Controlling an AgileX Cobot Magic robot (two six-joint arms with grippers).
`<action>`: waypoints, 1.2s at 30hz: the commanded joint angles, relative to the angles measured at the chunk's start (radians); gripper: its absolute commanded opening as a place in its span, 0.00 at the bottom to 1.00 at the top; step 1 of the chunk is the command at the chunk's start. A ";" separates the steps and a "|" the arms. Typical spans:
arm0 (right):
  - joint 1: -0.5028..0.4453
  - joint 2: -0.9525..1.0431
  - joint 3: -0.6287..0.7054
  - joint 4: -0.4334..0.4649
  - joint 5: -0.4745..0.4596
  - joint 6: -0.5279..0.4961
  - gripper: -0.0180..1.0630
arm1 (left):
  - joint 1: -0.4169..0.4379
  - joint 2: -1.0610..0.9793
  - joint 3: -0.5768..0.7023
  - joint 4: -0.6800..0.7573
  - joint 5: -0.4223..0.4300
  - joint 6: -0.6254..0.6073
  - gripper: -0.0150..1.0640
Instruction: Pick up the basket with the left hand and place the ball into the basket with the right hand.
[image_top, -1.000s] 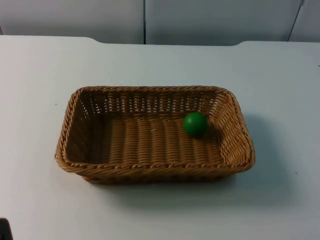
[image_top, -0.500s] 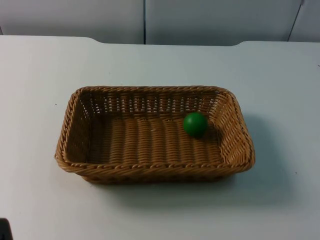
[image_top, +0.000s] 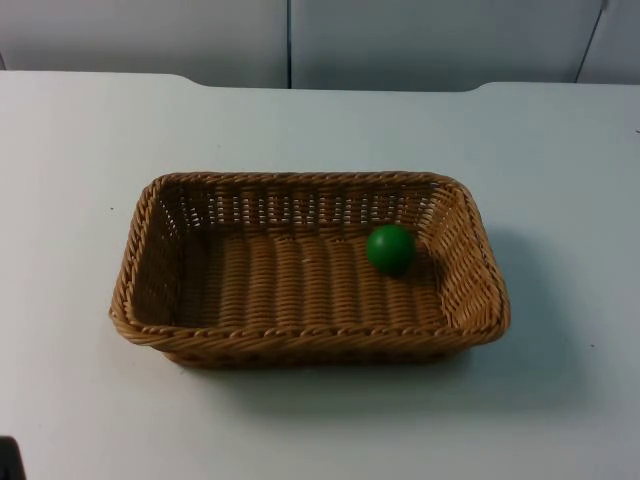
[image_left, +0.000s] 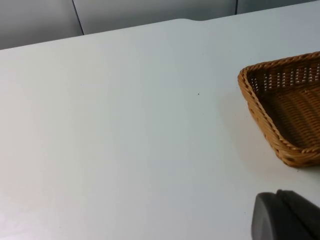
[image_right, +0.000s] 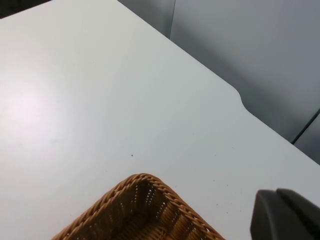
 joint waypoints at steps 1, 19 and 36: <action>-0.003 -0.012 -0.005 -0.006 -0.008 0.001 0.01 | 0.001 -0.006 0.002 -0.003 -0.002 -0.007 0.01; -0.003 -0.012 -0.005 -0.006 -0.008 0.001 0.01 | 0.001 -0.006 0.002 -0.003 -0.002 -0.007 0.01; -0.070 -0.415 0.237 -0.298 0.452 0.416 0.01 | 0.001 -0.006 0.002 -0.003 -0.002 -0.007 0.01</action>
